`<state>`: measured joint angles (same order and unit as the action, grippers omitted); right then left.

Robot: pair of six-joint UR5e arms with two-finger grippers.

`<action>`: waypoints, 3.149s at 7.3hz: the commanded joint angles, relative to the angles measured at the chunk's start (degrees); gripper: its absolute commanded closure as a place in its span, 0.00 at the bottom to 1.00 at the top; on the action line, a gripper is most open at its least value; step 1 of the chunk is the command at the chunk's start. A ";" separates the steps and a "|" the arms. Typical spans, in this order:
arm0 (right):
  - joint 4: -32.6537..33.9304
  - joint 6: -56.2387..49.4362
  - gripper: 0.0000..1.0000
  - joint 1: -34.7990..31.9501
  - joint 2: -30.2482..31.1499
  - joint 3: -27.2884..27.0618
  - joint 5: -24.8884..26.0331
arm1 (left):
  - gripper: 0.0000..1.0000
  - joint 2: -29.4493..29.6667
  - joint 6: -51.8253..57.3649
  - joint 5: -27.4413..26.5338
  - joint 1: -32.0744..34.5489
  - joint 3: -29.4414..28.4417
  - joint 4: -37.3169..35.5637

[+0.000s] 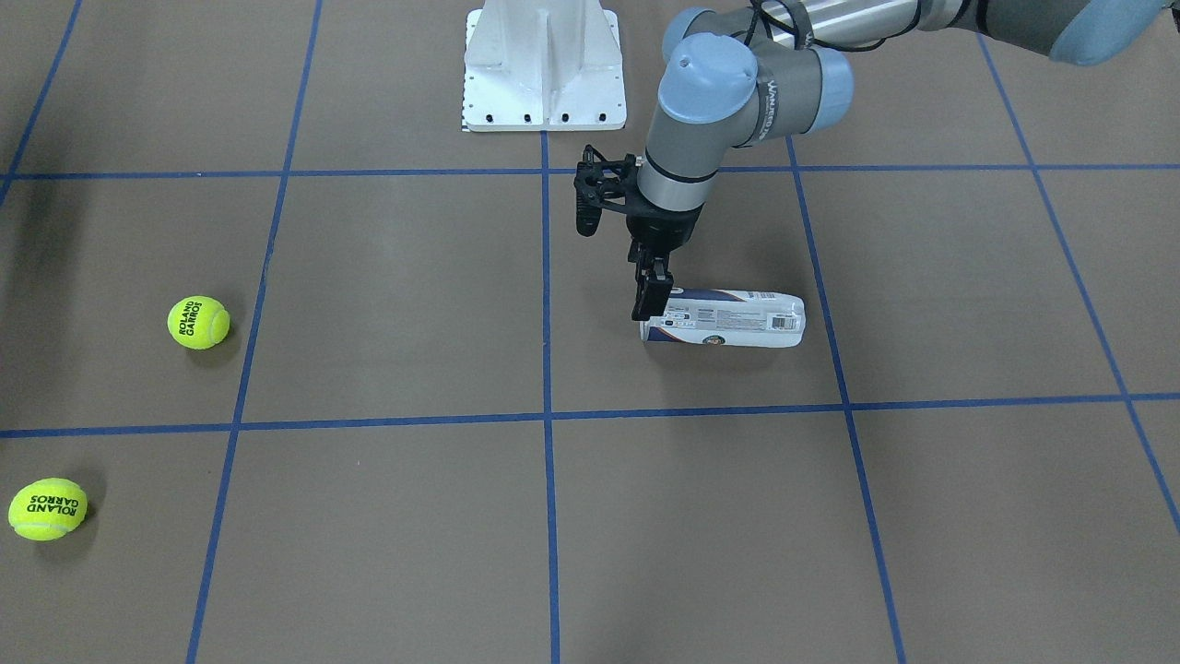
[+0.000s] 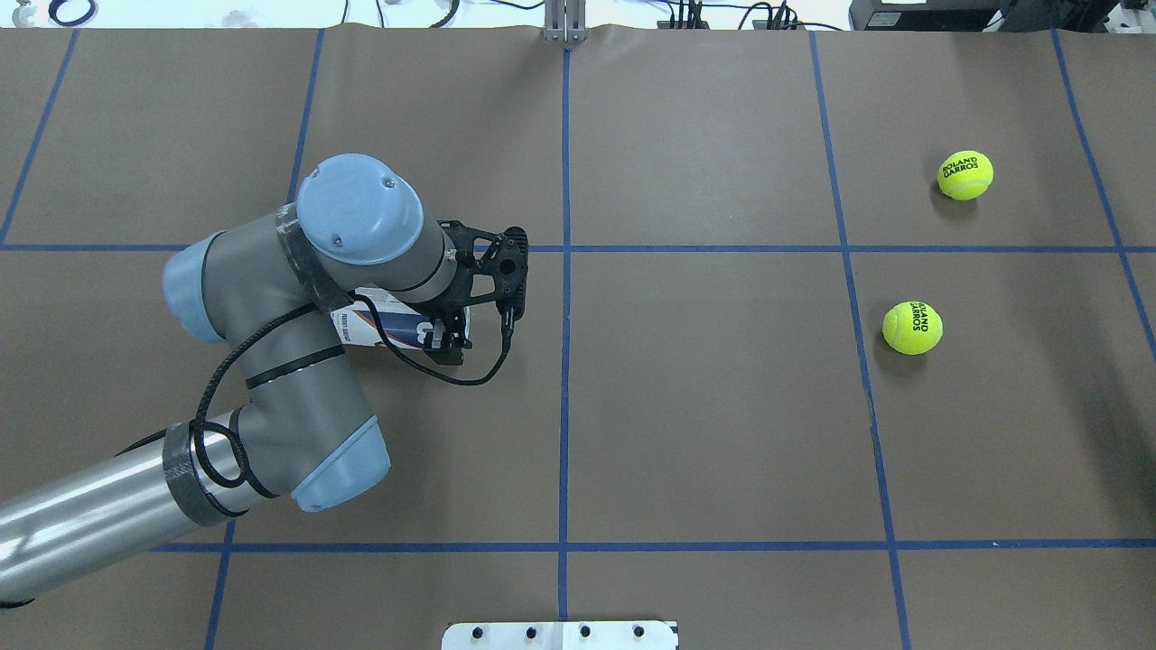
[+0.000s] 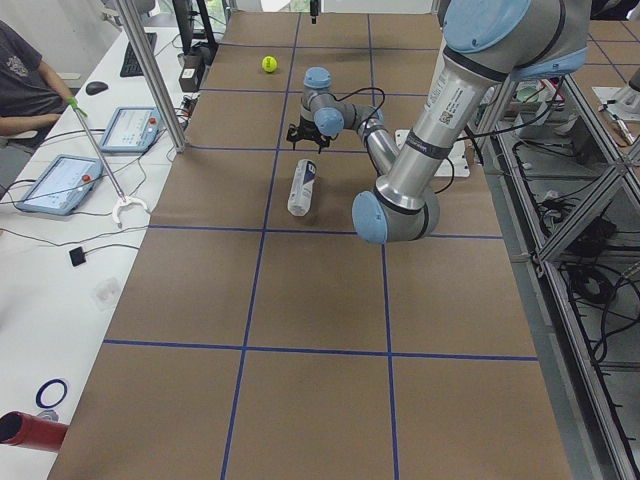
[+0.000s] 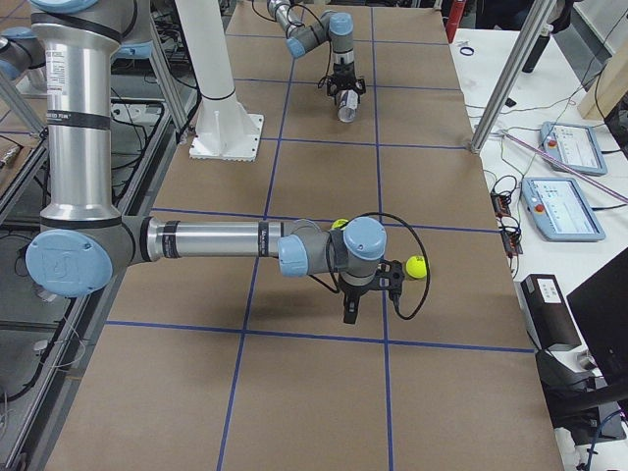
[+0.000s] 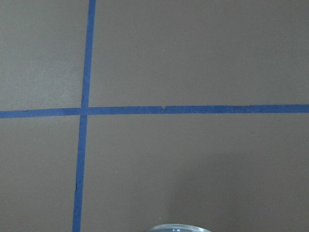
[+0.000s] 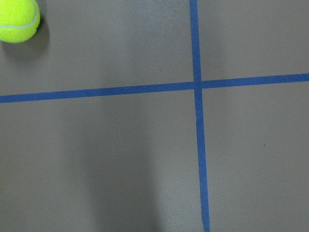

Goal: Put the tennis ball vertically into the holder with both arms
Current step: 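Reach the left gripper down and grasp the white Wilson can, then lift the can with the left gripper and turn it upright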

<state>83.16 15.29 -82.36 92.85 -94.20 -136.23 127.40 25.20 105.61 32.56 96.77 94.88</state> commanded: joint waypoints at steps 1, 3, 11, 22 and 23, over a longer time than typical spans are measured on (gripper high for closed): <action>-0.28 0.00 0.00 0.00 -0.04 -0.54 -0.35 | 0.02 0.83 2.22 -1.11 -0.75 -0.61 -3.47; -0.28 0.00 0.00 0.00 0.05 -0.72 -0.36 | 0.03 1.00 2.31 -1.81 -0.83 -2.80 -2.51; -0.37 0.09 0.00 0.00 0.05 -1.16 -0.88 | 0.03 0.92 2.31 -2.08 -1.10 -7.73 1.88; -0.37 0.09 0.00 0.00 -0.04 -1.69 -3.33 | 0.20 1.44 1.52 -3.22 -0.49 -7.14 9.71; -0.45 0.00 0.00 0.00 -0.21 -1.77 -4.04 | 0.20 1.53 -0.48 -3.74 0.47 -3.81 11.71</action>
<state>82.77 15.36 -82.35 92.78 -95.89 -139.04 128.75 26.44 102.51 32.14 89.56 104.72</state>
